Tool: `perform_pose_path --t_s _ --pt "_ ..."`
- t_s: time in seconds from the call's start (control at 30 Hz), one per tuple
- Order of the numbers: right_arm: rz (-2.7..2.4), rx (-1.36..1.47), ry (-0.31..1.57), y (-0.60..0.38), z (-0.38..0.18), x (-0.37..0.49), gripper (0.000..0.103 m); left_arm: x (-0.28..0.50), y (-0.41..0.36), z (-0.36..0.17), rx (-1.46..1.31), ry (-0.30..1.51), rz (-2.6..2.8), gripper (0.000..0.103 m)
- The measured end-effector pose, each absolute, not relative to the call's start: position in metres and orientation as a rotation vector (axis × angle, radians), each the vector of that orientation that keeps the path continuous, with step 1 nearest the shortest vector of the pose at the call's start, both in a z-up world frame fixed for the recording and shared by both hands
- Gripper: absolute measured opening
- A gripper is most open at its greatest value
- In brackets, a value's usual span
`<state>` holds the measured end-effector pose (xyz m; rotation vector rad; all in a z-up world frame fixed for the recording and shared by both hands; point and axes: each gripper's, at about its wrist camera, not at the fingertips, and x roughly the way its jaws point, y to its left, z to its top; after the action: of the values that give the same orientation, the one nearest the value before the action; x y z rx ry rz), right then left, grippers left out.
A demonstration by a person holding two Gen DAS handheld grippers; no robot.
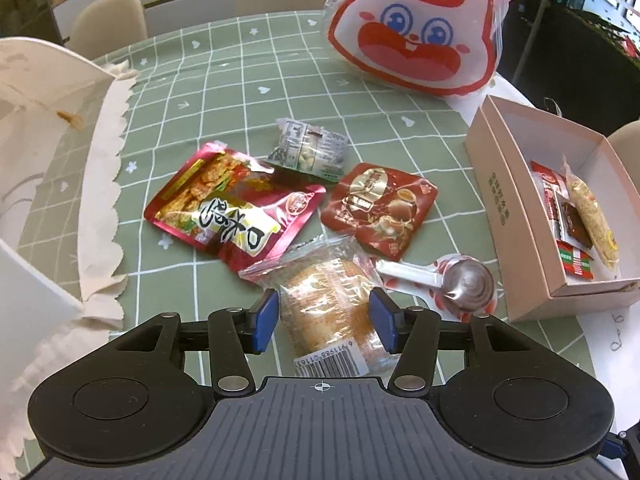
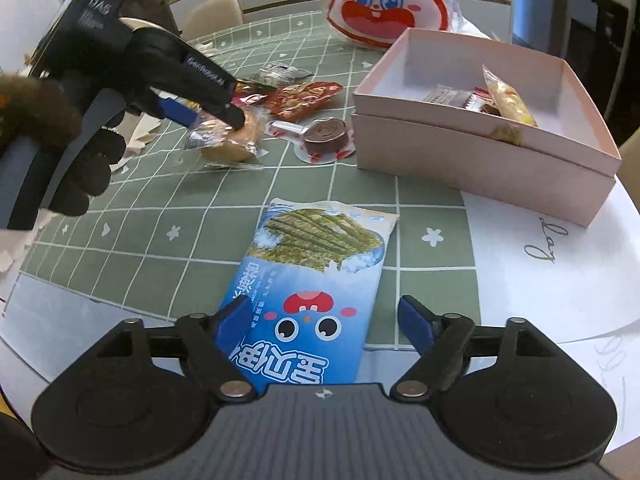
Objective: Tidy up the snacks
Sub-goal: 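Grasp the wrapped round bun with the left tool while the right tool holds the seaweed packet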
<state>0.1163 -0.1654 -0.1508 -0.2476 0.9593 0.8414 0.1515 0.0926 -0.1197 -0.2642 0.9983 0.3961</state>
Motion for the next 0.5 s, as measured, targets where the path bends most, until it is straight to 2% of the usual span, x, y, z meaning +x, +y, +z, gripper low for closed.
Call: perform_pose_path --t_s 0.2,0.4,0.5 --pt "0.848 -0.265 0.945 -0.163 -0.153 0.113 0.091 0.141 0.114 -0.125 -0.467 0.983 0.361 0.058" --pt "0.855 -0.269 0.925 -0.163 -0.154 0.109 0.094 0.142 0.121 -0.135 -0.527 0.993 0.355 0.077" --pt "0.858 -0.266 0.912 -0.165 -0.155 0.108 0.096 0.144 0.121 -0.137 -0.546 0.98 0.349 0.074"
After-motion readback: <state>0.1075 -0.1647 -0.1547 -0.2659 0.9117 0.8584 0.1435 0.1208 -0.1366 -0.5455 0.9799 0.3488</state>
